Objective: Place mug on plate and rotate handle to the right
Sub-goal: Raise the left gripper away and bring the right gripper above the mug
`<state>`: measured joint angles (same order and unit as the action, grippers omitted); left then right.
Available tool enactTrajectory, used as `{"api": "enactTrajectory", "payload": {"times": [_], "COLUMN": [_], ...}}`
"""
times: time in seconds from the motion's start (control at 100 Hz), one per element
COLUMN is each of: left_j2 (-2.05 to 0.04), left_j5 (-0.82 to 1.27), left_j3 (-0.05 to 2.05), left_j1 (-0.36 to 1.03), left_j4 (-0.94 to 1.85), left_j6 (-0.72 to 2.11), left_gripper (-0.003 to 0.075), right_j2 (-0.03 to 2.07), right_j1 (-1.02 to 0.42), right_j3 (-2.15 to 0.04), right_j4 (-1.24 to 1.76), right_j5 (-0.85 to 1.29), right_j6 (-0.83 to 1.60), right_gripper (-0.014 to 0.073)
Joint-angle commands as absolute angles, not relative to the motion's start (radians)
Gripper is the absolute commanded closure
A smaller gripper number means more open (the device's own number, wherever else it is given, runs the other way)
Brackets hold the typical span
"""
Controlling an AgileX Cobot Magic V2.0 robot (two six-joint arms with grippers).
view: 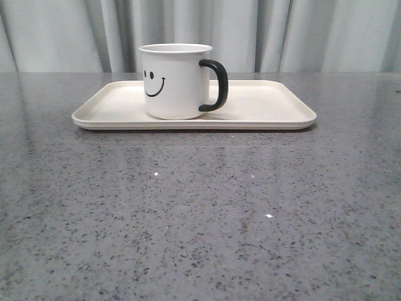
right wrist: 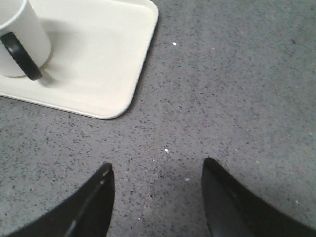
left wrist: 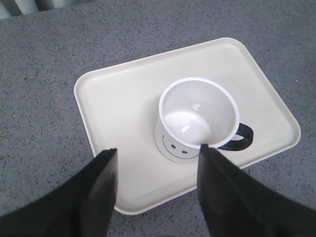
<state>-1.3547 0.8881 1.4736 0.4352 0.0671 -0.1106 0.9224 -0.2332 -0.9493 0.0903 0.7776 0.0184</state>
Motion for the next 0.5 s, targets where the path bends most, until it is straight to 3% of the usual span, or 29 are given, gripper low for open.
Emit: {"api": "enactTrajectory", "payload": {"times": [0.0,0.49], "left_j2": [-1.257,-0.894], "left_j5": [0.788,0.696], "left_j3": [1.432,1.067], "left_j1": [0.443,0.443], "left_j4": [0.071,0.099], "left_j6": [-0.113,-0.113], "left_gripper": [0.0355,0.0355], "right_j2": [0.966,1.367], "right_j1": [-0.268,-0.455], "right_j3": [-1.031,-1.4], "right_j4": [0.1,0.136], "right_j5": [0.73,0.77], "right_j6": [0.021,0.0], "right_gripper": [0.0181,0.0181]}}
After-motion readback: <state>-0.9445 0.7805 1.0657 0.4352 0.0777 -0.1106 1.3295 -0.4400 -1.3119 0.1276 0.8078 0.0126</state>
